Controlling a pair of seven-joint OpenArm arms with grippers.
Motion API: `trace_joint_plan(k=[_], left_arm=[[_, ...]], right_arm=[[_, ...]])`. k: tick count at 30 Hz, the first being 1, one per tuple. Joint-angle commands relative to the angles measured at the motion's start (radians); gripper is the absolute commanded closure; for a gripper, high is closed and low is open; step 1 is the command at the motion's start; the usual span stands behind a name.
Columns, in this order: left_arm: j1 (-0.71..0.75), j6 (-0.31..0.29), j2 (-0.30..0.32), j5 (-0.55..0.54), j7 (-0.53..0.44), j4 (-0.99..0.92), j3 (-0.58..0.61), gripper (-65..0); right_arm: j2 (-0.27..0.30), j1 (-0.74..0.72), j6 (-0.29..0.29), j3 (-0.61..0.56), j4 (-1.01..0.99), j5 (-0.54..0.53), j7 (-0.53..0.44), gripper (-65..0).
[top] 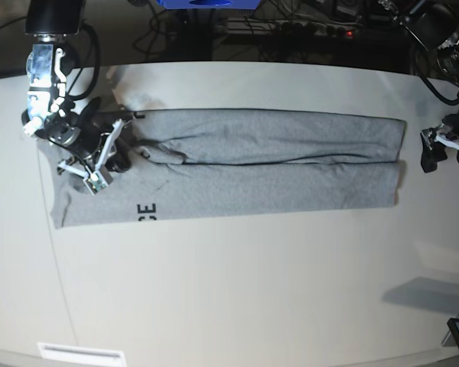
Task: Fold the T-shirt properly
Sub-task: 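Release the left gripper and raise it from the folded strip, then lower the left gripper to the strip's end and grasp the fabric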
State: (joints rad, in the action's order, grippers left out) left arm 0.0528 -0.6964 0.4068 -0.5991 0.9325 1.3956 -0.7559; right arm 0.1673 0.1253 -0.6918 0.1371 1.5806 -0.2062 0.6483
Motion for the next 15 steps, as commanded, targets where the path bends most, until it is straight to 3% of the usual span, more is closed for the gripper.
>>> trace_joint_plan(k=[1, 8, 15], left_arm=[[-0.017, -0.002, 0.020, -0.018, -0.019, 0.012, -0.003, -62.6], [-0.110, -0.002, 0.025, -0.018, 0.058, -0.216, -0.003, -62.6], [-0.109, -0.002, -0.001, -0.020, 0.061, -0.193, -0.004, -62.6]], right_arm=[[0.008, 0.000, -0.006, 0.002, 0.008, 0.001, 0.006, -0.1], [0.008, 0.009, -0.006, 0.002, 0.008, 0.001, 0.006, -0.1], [0.008, 0.010, -0.006, 0.002, 0.008, 0.001, 0.006, -0.1]])
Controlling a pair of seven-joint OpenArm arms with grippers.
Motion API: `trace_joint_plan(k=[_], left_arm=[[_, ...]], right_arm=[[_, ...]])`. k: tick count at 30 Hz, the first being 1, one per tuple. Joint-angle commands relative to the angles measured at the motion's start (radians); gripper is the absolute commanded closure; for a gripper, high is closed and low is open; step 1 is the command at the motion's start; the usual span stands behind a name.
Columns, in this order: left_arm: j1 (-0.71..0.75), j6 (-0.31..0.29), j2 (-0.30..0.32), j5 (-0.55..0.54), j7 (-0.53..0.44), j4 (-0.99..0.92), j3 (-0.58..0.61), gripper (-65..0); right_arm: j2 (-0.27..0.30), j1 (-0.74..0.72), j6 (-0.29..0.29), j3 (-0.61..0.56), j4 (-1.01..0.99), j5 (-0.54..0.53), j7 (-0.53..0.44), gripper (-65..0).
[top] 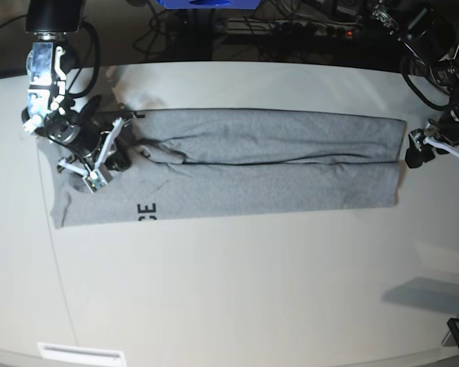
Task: Fold the T-shirt properly
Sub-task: 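Lower the left gripper to the strip's end and grasp the fabric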
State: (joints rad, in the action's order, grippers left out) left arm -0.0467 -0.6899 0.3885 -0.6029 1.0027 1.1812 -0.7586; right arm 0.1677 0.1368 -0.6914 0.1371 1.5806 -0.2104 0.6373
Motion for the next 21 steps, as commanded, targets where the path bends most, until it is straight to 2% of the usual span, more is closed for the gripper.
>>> trace_joint_plan(k=[1, 12, 18, 21], left_arm=[[-0.008, -0.008, 0.016, -0.016, -0.009, 0.035, -0.002, -62.6], [0.040, -0.008, 0.000, -0.032, -0.008, 0.216, -0.009, -62.5], [0.075, -0.008, 0.031, -0.320, -0.008, 0.191, 0.000, -62.5], [0.061, -0.008, 0.045, -0.384, 0.044, 0.150, 0.006, -62.5]], right_arm=[[0.008, -0.001, -0.007, 0.002, 0.008, 0.006, 0.017, -0.1], [0.008, -0.001, -0.007, 0.000, 0.007, 0.006, 0.017, -0.1], [0.008, -0.001, -0.007, 0.000, 0.007, 0.006, 0.017, -0.1], [0.008, -0.001, -0.007, 0.000, 0.007, 0.006, 0.017, -0.1]])
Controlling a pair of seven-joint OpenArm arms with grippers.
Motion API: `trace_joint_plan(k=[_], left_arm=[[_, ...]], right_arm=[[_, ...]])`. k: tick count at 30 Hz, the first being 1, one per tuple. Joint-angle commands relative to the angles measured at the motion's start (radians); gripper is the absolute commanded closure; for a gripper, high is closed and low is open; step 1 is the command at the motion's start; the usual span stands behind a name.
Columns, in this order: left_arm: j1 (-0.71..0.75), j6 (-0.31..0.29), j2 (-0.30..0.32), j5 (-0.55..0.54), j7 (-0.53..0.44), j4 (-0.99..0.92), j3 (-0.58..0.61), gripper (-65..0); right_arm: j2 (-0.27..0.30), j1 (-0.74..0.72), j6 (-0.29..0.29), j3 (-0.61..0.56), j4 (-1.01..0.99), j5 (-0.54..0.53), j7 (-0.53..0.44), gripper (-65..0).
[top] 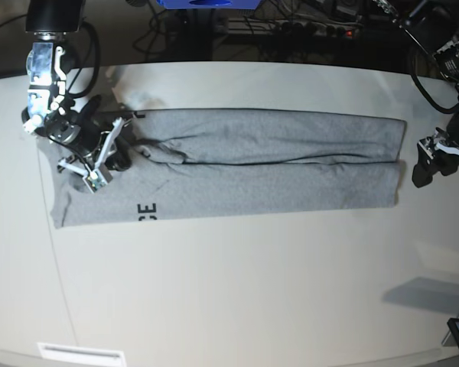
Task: Fold the T-shirt properly
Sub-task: 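Lower the left gripper to the strip's end and grasp the fabric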
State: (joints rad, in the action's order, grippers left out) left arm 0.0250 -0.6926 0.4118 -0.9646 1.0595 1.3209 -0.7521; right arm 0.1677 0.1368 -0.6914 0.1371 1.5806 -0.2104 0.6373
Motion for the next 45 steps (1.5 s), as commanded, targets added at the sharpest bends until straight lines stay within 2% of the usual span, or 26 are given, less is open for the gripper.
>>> trace_joint_plan(k=[1, 4, 8, 15, 19, 25, 34, 39, 45], left_arm=[[-0.012, -0.006, 0.028, -0.023, -0.005, 0.001, -0.001, -62.5], [-0.032, -0.006, 0.031, -0.023, 0.001, -0.034, 0.004, -62.5], [-0.043, -0.006, 0.034, -0.027, 0.003, -0.091, 0.069, -62.5], [-0.069, -0.006, 0.031, -0.030, 0.003, -0.100, 0.135, -62.5], [-0.069, -0.006, 0.029, -0.027, 0.003, -0.114, 0.136, -62.5], [-0.070, -0.006, 0.028, -0.029, 0.000, -0.238, 0.136, -62.5], [-0.083, -0.006, 0.026, -0.024, 0.003, -0.237, 0.139, -62.5], [-0.083, -0.006, 0.026, -0.027, -0.002, -0.237, 0.223, -62.3], [-0.083, -0.006, 0.005, -0.024, -0.002, -0.237, 0.236, -62.3]], right_arm=[[0.008, -0.001, -0.007, 0.000, 0.007, 0.006, 0.017, -0.1], [0.008, -0.001, -0.007, 0.000, 0.007, 0.006, 0.017, -0.1], [0.008, -0.001, -0.007, 0.000, 0.007, 0.006, 0.017, -0.1], [0.008, -0.001, -0.007, 0.000, 0.007, 0.006, 0.017, -0.1], [0.008, -0.001, -0.007, 0.000, 0.007, 0.006, 0.017, -0.1], [0.008, -0.001, -0.007, 0.000, 0.007, 0.006, 0.017, -0.1], [0.008, -0.001, -0.007, 0.000, 0.007, 0.006, 0.017, -0.1], [0.008, -0.003, -0.007, 0.000, 0.007, 0.006, 0.017, -0.1], [0.008, -0.003, -0.007, 0.000, 0.007, 0.006, 0.017, -0.1]])
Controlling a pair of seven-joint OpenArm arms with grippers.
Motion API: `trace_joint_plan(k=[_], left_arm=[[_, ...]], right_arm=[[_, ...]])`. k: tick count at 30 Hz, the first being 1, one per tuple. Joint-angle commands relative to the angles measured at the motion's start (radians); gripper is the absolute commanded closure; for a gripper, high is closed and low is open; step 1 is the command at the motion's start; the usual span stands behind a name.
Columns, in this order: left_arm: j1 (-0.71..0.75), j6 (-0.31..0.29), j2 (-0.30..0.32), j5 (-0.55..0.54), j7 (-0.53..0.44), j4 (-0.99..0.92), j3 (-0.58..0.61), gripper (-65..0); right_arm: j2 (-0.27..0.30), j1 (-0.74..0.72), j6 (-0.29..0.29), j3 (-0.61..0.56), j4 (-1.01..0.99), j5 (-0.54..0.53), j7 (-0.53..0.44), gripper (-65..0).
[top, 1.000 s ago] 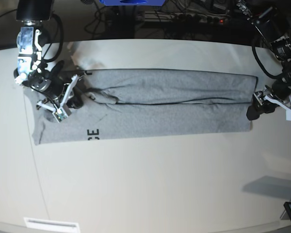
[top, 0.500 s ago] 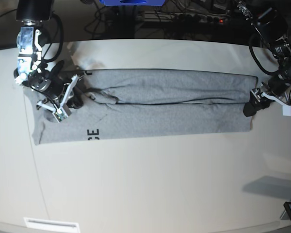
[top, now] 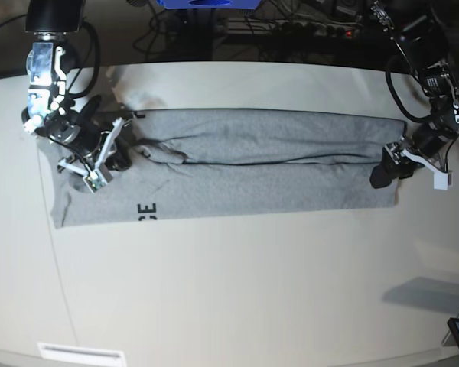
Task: Fold the T-shirt properly
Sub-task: 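Lower the left gripper to the strip's end and grasp the fabric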
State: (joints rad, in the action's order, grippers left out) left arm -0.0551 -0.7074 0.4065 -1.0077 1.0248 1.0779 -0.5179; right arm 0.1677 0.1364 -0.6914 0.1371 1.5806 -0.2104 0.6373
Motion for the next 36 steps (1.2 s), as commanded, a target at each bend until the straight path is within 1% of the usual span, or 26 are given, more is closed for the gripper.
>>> trace_joint_plan(k=[1, 3, 11, 15, 16, 18, 22, 24, 29, 32, 34, 36], left_arm=[[-0.002, 0.009, 0.010, 0.017, 0.033, 0.006, 0.002, -62.3], [-0.002, 0.009, 0.009, 0.017, 0.033, 0.005, 0.003, -62.3], [-0.002, 0.009, -0.030, 0.019, 0.036, 0.005, 0.005, -62.3], [-0.001, 0.009, -0.031, 0.020, 0.036, 0.005, 0.005, -61.5], [-0.001, 0.009, -0.031, 0.020, 0.036, 0.005, 0.005, -59.0], [-0.001, 0.009, -0.031, 0.020, 0.036, 0.005, 0.005, -51.7], [0.001, 0.009, -0.031, 0.020, 0.035, 0.005, 0.005, -32.1], [0.002, 0.009, -0.030, 0.020, 0.033, 0.005, 0.005, -23.7], [0.002, 0.009, -0.024, 0.022, 0.033, 0.005, 0.005, -7.9], [-0.001, 0.009, -0.022, 0.028, 0.033, 0.005, 0.005, -0.3], [-0.004, 0.009, -0.022, 0.068, 0.033, 0.009, 0.005, 0.0], [-0.004, 0.009, -0.030, 0.125, 0.033, 0.052, 0.005, 0.0]], right_arm=[[0.008, -0.002, -0.007, 0.000, 0.007, 0.006, 0.017, -0.1], [0.008, -0.002, -0.007, 0.000, 0.007, 0.006, 0.017, -0.1], [0.008, -0.002, -0.007, 0.000, 0.007, 0.006, 0.017, -0.1], [0.008, -0.001, -0.007, 0.000, 0.007, 0.006, 0.017, -0.1], [0.008, -0.001, -0.007, 0.000, 0.007, 0.006, 0.017, -0.1], [0.008, -0.001, -0.007, 0.000, 0.007, 0.006, 0.017, -0.1], [0.008, -0.001, -0.007, 0.000, 0.007, 0.006, 0.017, -0.1], [0.008, -0.001, -0.007, 0.000, 0.007, 0.006, 0.017, -0.1], [0.008, -0.001, -0.007, 0.000, 0.007, 0.006, 0.017, -0.1], [0.006, -0.001, -0.007, 0.000, 0.007, 0.006, 0.017, -0.1], [0.006, -0.001, -0.007, 0.000, 0.007, 0.006, 0.017, -0.1], [0.005, -0.001, -0.007, 0.000, 0.007, 0.006, 0.017, -0.1]])
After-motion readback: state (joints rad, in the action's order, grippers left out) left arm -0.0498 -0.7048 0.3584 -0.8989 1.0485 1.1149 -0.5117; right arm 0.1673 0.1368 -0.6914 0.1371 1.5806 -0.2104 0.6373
